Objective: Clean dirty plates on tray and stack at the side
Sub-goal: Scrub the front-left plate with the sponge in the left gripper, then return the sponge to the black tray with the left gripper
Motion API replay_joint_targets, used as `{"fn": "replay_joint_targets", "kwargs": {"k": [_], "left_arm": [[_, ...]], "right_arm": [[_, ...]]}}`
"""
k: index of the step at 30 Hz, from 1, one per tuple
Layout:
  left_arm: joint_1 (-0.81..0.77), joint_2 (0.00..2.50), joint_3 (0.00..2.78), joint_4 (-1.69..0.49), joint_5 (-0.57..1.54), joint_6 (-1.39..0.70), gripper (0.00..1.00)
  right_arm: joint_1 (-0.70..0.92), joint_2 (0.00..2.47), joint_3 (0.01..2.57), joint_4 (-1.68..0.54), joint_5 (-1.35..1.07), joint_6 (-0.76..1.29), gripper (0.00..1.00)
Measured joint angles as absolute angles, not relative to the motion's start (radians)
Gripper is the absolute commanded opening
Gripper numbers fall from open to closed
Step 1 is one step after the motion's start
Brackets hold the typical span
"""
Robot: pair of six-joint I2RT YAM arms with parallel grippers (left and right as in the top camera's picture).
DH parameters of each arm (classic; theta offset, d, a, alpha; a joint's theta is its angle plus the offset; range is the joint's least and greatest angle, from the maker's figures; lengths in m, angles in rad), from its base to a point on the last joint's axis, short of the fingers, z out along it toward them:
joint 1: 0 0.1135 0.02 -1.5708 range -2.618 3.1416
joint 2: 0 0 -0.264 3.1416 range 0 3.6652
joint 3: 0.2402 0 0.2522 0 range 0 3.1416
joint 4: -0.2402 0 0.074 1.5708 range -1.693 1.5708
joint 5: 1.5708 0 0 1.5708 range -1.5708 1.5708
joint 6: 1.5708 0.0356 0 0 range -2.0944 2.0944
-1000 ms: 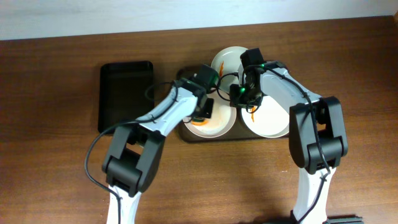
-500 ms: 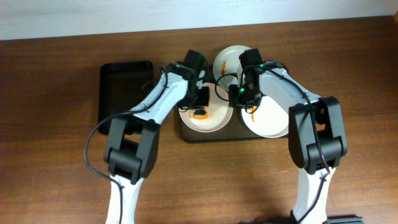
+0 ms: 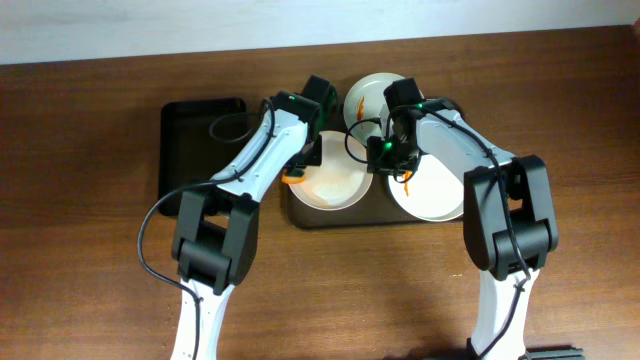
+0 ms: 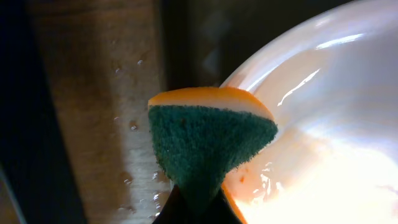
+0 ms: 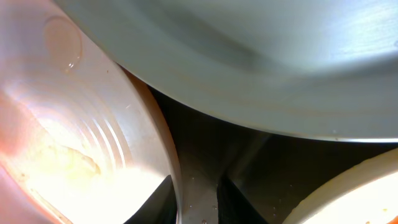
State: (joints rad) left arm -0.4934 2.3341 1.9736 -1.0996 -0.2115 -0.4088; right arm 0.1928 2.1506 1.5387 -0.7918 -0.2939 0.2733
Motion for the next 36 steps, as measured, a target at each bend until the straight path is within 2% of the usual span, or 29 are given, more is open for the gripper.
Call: {"fn": "replay_joint_targets", "kwargs": {"k": [6,11,15,17,21,26,30,36], "left_arm": [[-0.49,2.335,1.977,-0.96,0.044,-0.421,0.0],[-0.492,2.4,1.994,-0.976,0.112,-0.428,0.0],[-0.509,2.404,2.013,-1.102,-0.123,-0.429,0.0],[-0.515,2.411,2.012,-1.133,-0.282,-0.429,0.0],[-0.513,2.407,2.093,-1.257,-0.326,-0.463,0.0],[-0.316,2.201,2.147,-1.325,-0.31,-0.494,0.0],[-0.103,2.199,2.143,-1.308,-0.168,-0.373,0.0],[-0.003,2.199,1.957,-1.104,0.066,-0.174,0.0]], "right_arm": [[0.193,2.151,1.539,-0.792,-0.293,0.273,0.23],[0.193,2.151,1.539,-0.796,-0.289,0.273,0.23],[0.193,2.151,1.539,-0.796,-0.289,0.273,0.23],[0.195,2.151,1.539,-0.792,-0.305,0.273,0.04],[0.199,2.151,1.54,-0.789,-0.334,0.276,0.04],[0.195,2.149,1.54,-0.793,-0.331,0.276,0.04],[0.211,2.113,1.539,-0.799,-0.295,0.276,0.04],[0.27,2.101,1.547,-0.836,-0.281,0.276,0.04]]}}
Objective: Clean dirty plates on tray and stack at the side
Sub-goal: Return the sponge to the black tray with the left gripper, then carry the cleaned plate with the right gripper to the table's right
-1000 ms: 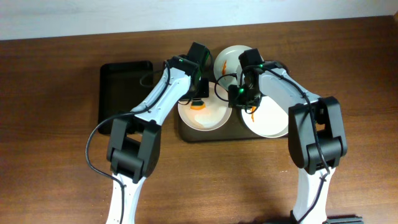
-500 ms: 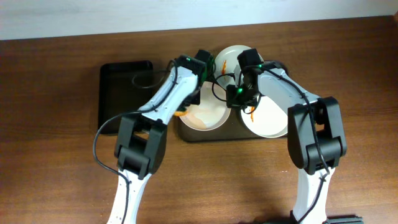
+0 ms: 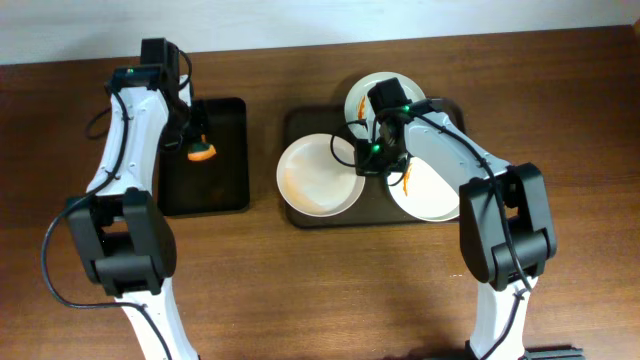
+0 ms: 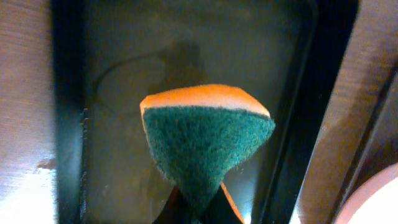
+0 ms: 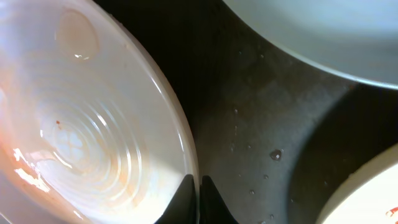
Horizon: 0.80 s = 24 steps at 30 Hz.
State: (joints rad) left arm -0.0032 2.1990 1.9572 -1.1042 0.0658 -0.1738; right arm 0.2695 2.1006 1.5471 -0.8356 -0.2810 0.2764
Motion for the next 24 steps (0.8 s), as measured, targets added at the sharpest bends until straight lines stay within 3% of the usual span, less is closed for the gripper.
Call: {"fn": "replay_joint_targets", "kwargs": {"k": [1,2,3,4,5,9,13,19,24], "left_arm": [[-0.004,2.199,1.893,-1.057,0.09,-0.157,0.14],[-0.005,2.201,1.833,-1.015,0.106,-0.146,0.17],[-0.005,2.201,1.772,-0.959,0.114,-0.134,0.31],[-0.005,2.201,1.723,-0.926,0.118,-0.134,0.88],[-0.005,2.201,1.693,-0.92,0.12,-0.13,1.0],[-0.005,2.201,1.706,-0.958,0.125,-0.127,1.0],[-0.005,2.156,1.917,-1.116,0.127,-0.127,1.0],[-0.005,2.021,1.968,-1.129,0.132,-0.162,1.0],[-0.005,2.021,1.968,-1.13,0.133,-0.165,1.0]], "right_arm": [[0.27,2.101,1.561,-0.855,-0.273,0.277,0.04],[0.27,2.097,1.595,-0.884,-0.258,0.277,0.04],[0.27,2.096,1.619,-0.918,-0.243,0.279,0.04],[0.27,2.095,1.657,-0.972,-0.214,0.279,0.04],[0.27,2.094,1.685,-0.993,-0.195,0.28,0.04],[0.27,2.093,1.861,-1.191,-0.049,0.273,0.04],[0.294,2.086,2.074,-1.354,0.185,0.249,0.04],[0.519,2.086,2.079,-1.399,0.693,0.229,0.04],[0.632,2.086,2.08,-1.399,0.912,0.187,0.04]]}}
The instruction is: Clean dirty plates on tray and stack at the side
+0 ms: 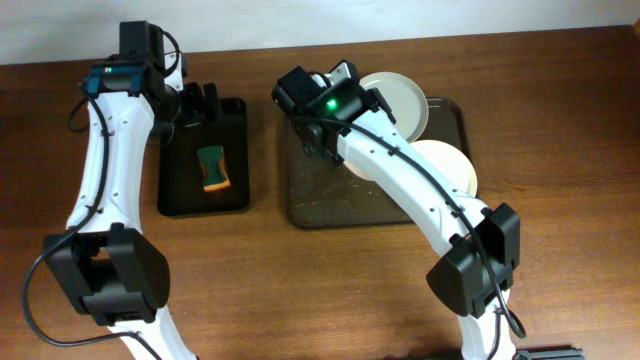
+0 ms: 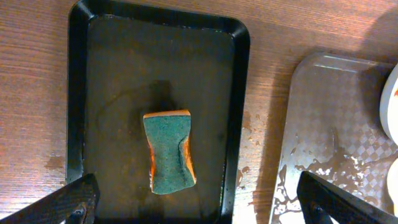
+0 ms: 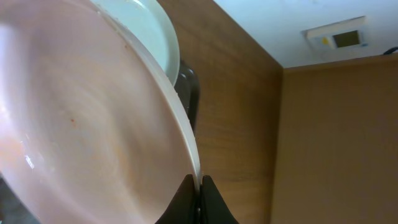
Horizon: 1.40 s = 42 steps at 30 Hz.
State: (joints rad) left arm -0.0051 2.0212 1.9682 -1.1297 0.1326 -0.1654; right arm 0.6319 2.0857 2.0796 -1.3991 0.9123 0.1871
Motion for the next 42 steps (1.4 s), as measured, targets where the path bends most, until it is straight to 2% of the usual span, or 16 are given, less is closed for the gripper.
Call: {"fn": "replay_joint_targets", "kwargs": {"k": [5,9,11,13,15,18,19,23,29,30,31,32,35,38,41,42], "left_arm": [[-0.005,2.021,1.968,-1.13,0.133,-0.165,1.0],[-0.005,2.021,1.968,-1.129,0.132,-0.165,1.0],[-0.005,2.021,1.968,-1.13,0.133,-0.165,1.0],[-0.005,2.021,1.968,-1.131,0.133,-0.165,1.0],[-0.005,2.021,1.968,-1.131,0.132,-0.165,1.0],[-0.005,2.021,1.969,-1.13,0.135,-0.165,1.0],[-0.005,2.021,1.969,-1.13,0.136,-0.165,1.0],[-0.005,2.021,1.969,-1.13,0.135,-0.165,1.0],[-0.005,2.021,1.968,-1.132,0.136,-0.165,1.0],[-0.005,2.021,1.969,-1.131,0.136,-0.165,1.0],[-0.005,2.021,1.969,-1.131,0.135,-0.165,1.0],[-0.005,2.021,1.969,-1.131,0.136,-0.165,1.0],[-0.005,2.021,1.968,-1.131,0.135,-0.165,1.0],[-0.005,2.021,1.969,-1.13,0.136,-0.165,1.0],[-0.005,2.021,1.969,-1.131,0.135,-0.165,1.0],[-0.005,2.021,1.969,-1.131,0.136,-0.165,1.0]], "right_arm": [[0.634,2.086,2.08,-1.392,1.074,0.179,0.04],[0.655,2.086,2.08,-1.384,1.082,0.179,0.04],[0.65,2.086,2.08,-1.353,1.001,0.18,0.04],[0.579,2.086,2.082,-1.314,0.717,0.181,0.04],[0.421,2.086,2.083,-1.311,0.447,0.181,0.04],[-0.083,2.086,2.084,-1.313,-0.09,0.184,0.04],[-0.169,2.086,2.083,-1.313,-0.147,0.184,0.04],[-0.484,2.086,2.01,-1.261,-0.208,0.184,0.04],[-0.576,2.082,1.701,-0.935,-0.041,0.249,0.04],[-0.576,2.082,1.675,-0.899,-0.031,0.258,0.19],[-0.576,2.082,1.656,-0.868,-0.024,0.26,0.75],[-0.576,2.082,1.651,-0.861,-0.022,0.263,0.98],[-0.576,2.082,1.657,-0.889,-0.07,0.252,0.98],[-0.549,2.098,1.897,-1.112,-0.162,0.208,0.98],[-0.34,2.088,2.115,-1.153,-0.306,0.075,1.0],[-0.282,2.088,2.113,-1.113,-0.308,0.054,0.93]]}}
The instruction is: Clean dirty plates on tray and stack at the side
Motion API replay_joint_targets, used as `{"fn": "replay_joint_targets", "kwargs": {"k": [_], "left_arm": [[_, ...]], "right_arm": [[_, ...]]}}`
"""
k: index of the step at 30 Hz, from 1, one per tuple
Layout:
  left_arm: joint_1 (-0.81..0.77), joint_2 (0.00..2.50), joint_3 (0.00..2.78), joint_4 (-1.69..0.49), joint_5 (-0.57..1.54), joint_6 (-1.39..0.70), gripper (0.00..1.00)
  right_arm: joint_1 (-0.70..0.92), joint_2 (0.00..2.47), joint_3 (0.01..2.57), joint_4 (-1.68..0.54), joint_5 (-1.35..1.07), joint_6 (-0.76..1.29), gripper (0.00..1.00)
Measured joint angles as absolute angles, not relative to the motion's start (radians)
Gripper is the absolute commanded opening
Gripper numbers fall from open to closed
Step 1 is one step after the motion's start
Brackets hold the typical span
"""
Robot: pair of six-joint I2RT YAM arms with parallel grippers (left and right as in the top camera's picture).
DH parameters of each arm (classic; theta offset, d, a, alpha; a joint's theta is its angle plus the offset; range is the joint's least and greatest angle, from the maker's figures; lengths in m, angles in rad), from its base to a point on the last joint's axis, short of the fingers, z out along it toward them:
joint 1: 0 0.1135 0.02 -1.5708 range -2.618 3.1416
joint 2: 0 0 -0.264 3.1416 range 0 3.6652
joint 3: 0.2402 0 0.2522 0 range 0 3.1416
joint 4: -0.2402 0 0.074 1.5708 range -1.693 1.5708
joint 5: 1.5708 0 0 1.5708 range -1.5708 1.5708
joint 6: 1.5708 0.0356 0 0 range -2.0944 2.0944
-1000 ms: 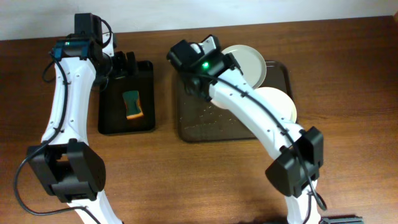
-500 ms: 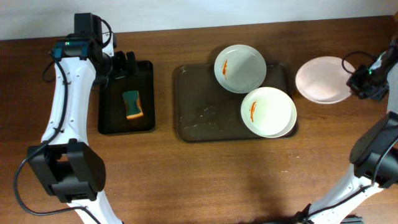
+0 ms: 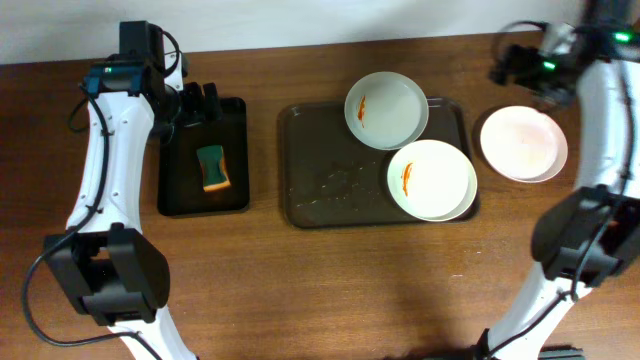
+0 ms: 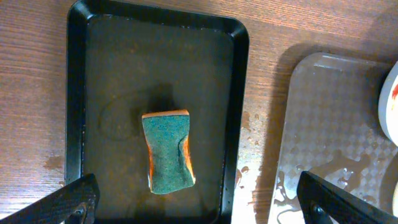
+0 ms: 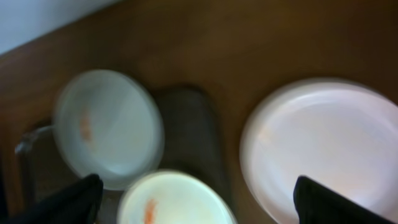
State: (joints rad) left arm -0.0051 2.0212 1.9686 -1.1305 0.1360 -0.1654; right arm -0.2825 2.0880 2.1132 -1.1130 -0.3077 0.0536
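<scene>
Two dirty white plates with orange smears lie on the brown tray [image 3: 330,190]: one at its far edge [image 3: 386,108] [image 5: 109,127], one at its right [image 3: 432,180] [image 5: 174,199]. A third white plate [image 3: 523,143] [image 5: 323,149], with no orange smear on it, lies on the table right of the tray. My right gripper [image 3: 512,68] [image 5: 199,211] hangs open and empty above the far side of that plate. The green and orange sponge [image 3: 212,167] [image 4: 166,151] lies in the black tray [image 3: 235,195] [image 4: 74,93]. My left gripper [image 3: 198,103] [image 4: 196,205] is open and empty over that tray's far end.
Water drops and puddles cover the brown tray's bare left half [image 4: 329,124]. The black tray's floor is wet too. A pale wall runs along the table's far edge [image 3: 300,20].
My right gripper held a plate tilted up over the brown tray's left part. That plate now lies flat on the table right of the tray, and the gripper is open. The left arm has not moved.
At first my left gripper held the sponge against a plate on the tray, my right jaws at its rim. Then the sponge hung over the black tray. It was let go there while the right gripper held the plate raised; now the plate lies beside the tray.
</scene>
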Motion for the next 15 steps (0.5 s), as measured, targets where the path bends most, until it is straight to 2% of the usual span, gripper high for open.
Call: {"fn": "replay_joint_targets", "kwargs": {"k": [2,3,5,6,8,9,10,11,14,15], "left_arm": [[-0.005,2.021,1.969,-1.13,0.136,-0.165,1.0],[-0.005,2.021,1.969,-1.13,0.136,-0.165,1.0],[-0.005,2.021,1.968,-1.131,0.136,-0.165,1.0],[-0.005,2.021,1.969,-1.131,0.136,-0.165,1.0],[-0.005,2.021,1.969,-1.131,0.136,-0.165,1.0],[-0.005,2.021,1.969,-1.131,0.136,-0.165,1.0],[-0.005,2.021,1.969,-1.131,0.136,-0.165,1.0],[-0.005,2.021,1.968,-1.131,0.136,-0.165,1.0],[-0.005,2.021,1.969,-1.131,0.136,-0.165,1.0],[-0.005,2.021,1.969,-1.131,0.136,-0.165,1.0]], "right_arm": [[-0.104,2.11,2.106,-1.028,-0.227,0.022,0.86],[-0.009,2.157,2.103,-0.971,-0.104,0.033,0.82],[0.054,2.28,2.098,-0.921,0.013,0.06,0.75],[0.06,2.32,2.091,-0.921,0.043,0.093,0.75],[0.059,2.401,2.083,-0.907,0.089,0.14,0.66],[0.055,2.41,2.083,-0.903,0.096,0.147,0.52],[0.052,2.416,2.083,-0.9,0.101,0.154,0.44],[0.046,2.418,2.083,-0.895,0.099,0.155,0.31],[0.021,2.426,2.083,-0.897,0.047,0.157,0.14],[0.02,2.426,2.083,-0.899,0.036,0.158,0.04]]}}
